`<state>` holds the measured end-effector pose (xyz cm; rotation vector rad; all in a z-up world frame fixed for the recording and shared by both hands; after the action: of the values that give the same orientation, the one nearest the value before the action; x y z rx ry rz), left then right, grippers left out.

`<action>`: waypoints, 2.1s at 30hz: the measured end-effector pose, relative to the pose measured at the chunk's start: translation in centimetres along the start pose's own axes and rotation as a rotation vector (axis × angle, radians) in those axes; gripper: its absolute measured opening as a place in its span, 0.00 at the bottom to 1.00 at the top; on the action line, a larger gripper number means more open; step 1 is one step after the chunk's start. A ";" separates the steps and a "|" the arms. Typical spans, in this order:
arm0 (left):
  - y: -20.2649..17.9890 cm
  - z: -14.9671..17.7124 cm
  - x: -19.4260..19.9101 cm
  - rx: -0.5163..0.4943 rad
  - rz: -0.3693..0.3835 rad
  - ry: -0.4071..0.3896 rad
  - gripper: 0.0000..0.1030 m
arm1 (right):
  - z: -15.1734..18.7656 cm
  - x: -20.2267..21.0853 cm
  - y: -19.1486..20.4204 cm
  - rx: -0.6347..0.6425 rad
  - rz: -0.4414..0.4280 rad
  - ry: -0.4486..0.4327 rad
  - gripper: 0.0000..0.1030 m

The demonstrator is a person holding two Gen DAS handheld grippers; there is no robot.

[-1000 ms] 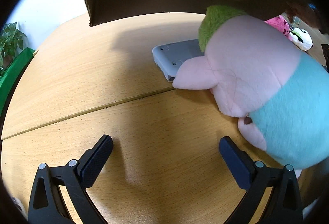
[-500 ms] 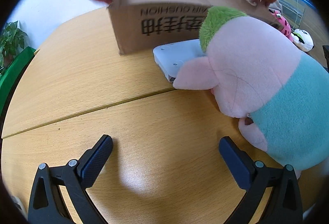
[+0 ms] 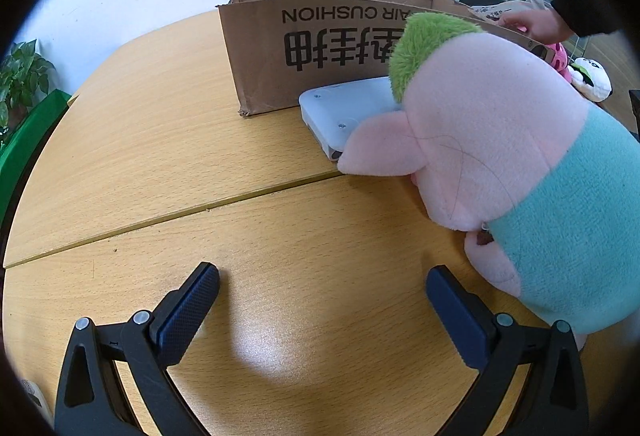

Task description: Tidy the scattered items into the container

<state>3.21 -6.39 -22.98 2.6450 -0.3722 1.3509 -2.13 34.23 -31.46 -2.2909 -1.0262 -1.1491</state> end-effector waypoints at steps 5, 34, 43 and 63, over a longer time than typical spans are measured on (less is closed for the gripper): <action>0.1 0.0 0.0 0.000 0.000 0.000 1.00 | 0.0 0.0 0.0 0.000 0.000 0.000 1.00; -1.0 0.0 -0.9 0.235 -0.169 0.006 1.00 | 0.1 0.0 0.0 -0.001 0.002 0.000 1.00; 0.0 1.0 -1.4 0.265 -0.190 0.008 1.00 | 0.2 0.4 -0.3 0.003 -0.002 0.001 1.00; -0.2 0.9 -1.5 0.267 -0.190 0.007 1.00 | 0.3 0.4 -0.3 0.002 -0.001 0.001 1.00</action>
<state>3.10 -6.17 -24.72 2.7957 0.0654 1.4360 -2.10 34.78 -31.33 -2.2883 -1.0279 -1.1487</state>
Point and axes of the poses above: each gripper's, at about its wrist camera, not at the fingertips, and x roughly against the way its jaws point, y to its left, z to its underside, the point moved 1 cm from there along -x, roughly the way its jaws point, and after that the axes turned 1 degree about -z, right-handed, at the moved point
